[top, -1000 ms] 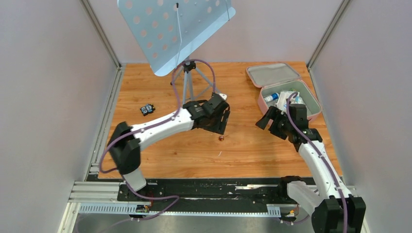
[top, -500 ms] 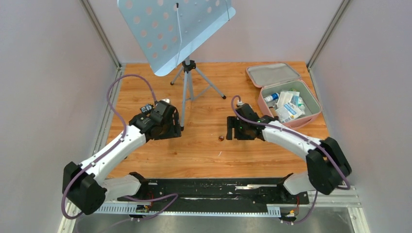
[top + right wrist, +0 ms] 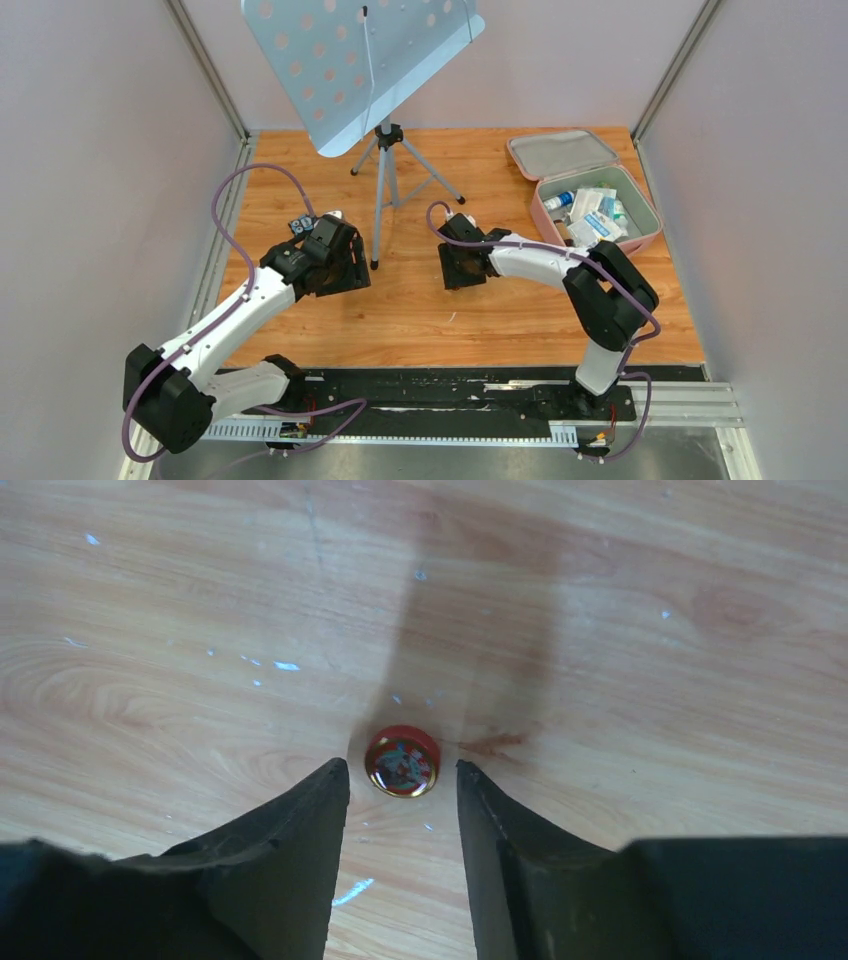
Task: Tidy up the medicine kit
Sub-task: Pick up the medical item at the center of the board, then place the medical item at the medicine box.
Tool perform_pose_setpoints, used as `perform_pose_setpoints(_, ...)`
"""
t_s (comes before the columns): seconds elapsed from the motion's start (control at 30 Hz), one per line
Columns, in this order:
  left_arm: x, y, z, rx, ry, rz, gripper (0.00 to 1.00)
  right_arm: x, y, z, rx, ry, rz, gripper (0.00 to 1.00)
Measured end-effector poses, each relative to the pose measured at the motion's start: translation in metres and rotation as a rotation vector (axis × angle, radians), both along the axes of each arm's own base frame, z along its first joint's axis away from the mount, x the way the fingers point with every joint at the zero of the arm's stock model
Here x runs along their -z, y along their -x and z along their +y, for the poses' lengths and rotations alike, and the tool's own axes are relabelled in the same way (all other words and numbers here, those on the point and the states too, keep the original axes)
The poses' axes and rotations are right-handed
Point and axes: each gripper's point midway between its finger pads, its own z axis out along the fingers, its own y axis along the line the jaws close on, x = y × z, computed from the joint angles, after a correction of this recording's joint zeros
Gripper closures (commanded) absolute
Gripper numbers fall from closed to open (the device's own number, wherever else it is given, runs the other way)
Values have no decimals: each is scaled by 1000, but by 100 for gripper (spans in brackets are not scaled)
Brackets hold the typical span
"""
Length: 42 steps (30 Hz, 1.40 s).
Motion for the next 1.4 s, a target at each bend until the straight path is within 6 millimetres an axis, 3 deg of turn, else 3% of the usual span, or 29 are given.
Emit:
perform_pose_setpoints(0.23,1,-1,-4,7,12,5,26,3,-5,7,-20,47,-24,67)
perform_pose_setpoints(0.43,1,0,-4,9,16,6,26,3,-5,9,-35,97,-45,68)
perform_pose_setpoints(0.6,1,-1,-5,10,19,5,26,3,-6,8,-36,127,-55,74)
perform_pose_setpoints(0.97,2,-2,-6,11,19,6,26,-2,-9,-2,-27,179,-72,74)
perform_pose_setpoints(1.2,2,-2,-6,13,17,5,26,-44,-30,-8,8,136,-155,74)
perform_pose_setpoints(1.4,2,-2,-5,14,16,5,26,-88,-65,-51,124,99,-244,74)
